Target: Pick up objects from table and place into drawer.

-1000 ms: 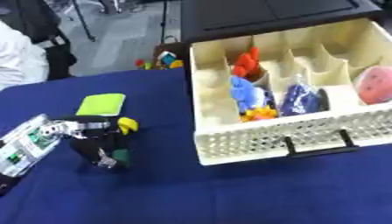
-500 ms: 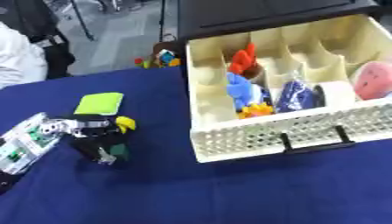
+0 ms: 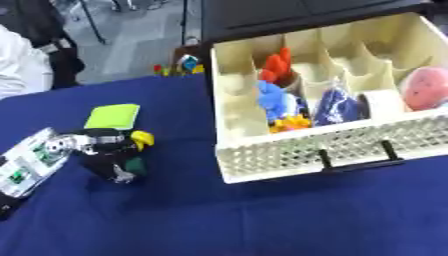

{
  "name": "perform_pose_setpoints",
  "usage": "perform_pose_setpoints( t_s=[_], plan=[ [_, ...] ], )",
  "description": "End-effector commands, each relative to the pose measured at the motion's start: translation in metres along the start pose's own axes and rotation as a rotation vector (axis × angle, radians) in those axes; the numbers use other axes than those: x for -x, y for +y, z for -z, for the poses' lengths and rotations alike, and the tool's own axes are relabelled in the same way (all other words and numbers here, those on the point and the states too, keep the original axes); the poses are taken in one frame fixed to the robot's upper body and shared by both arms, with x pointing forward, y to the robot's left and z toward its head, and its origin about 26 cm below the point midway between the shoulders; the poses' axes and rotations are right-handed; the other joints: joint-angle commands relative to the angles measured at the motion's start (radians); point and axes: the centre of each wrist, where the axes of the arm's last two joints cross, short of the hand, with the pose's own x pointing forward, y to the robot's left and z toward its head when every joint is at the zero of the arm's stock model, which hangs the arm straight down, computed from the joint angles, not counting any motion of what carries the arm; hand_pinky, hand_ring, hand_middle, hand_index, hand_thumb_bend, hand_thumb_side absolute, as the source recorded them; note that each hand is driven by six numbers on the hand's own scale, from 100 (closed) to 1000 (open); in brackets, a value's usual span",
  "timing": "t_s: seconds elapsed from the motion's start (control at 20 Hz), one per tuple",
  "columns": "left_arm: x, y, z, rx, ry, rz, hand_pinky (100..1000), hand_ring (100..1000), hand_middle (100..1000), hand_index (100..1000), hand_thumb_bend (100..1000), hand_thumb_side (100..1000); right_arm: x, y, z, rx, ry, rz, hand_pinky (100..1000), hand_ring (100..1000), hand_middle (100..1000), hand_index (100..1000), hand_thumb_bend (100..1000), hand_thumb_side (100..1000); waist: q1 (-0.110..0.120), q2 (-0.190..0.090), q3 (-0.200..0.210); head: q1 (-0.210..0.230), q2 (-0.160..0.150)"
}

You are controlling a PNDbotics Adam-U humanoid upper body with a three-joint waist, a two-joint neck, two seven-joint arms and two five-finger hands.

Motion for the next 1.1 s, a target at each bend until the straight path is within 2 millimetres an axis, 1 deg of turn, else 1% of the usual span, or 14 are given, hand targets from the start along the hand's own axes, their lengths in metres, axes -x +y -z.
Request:
perform_pose_setpoints(
  t_s=[0.05,0.55,0.75,1.1],
  plan=[
    [0.006,0.001,-0.003,0.003,0.024,-0.001,383,493,466,637,296,389,-0.001,0.000,0.006,0.055,-0.048,0.034,588,614,556,764,100,1000,-0.008,-0.017,-0.001,0.001,0.008],
    [0.005,0.004,-0.006,-0.007,0.032,-0.001,333,454,424,606,219,404,-0.001,-0.001,0.006,0.058,-0.045,0.029,588,614,557,764,100,1000,-0.007,-0.026,-0.002,0.003,0.010],
    [0.004,0.006,-0.009,-0.007,0.037,0.006,327,446,413,593,189,405,-0.001,-0.002,0.005,0.057,-0.043,0.028,588,614,558,764,100,1000,-0.005,-0.031,-0.001,0.002,0.013],
    [0.003,0.010,-0.014,-0.007,0.048,0.024,322,436,407,589,192,407,0.000,-0.003,0.004,0.053,-0.040,0.025,588,613,559,764,100,1000,-0.004,-0.042,0.002,0.004,0.014]
  ],
)
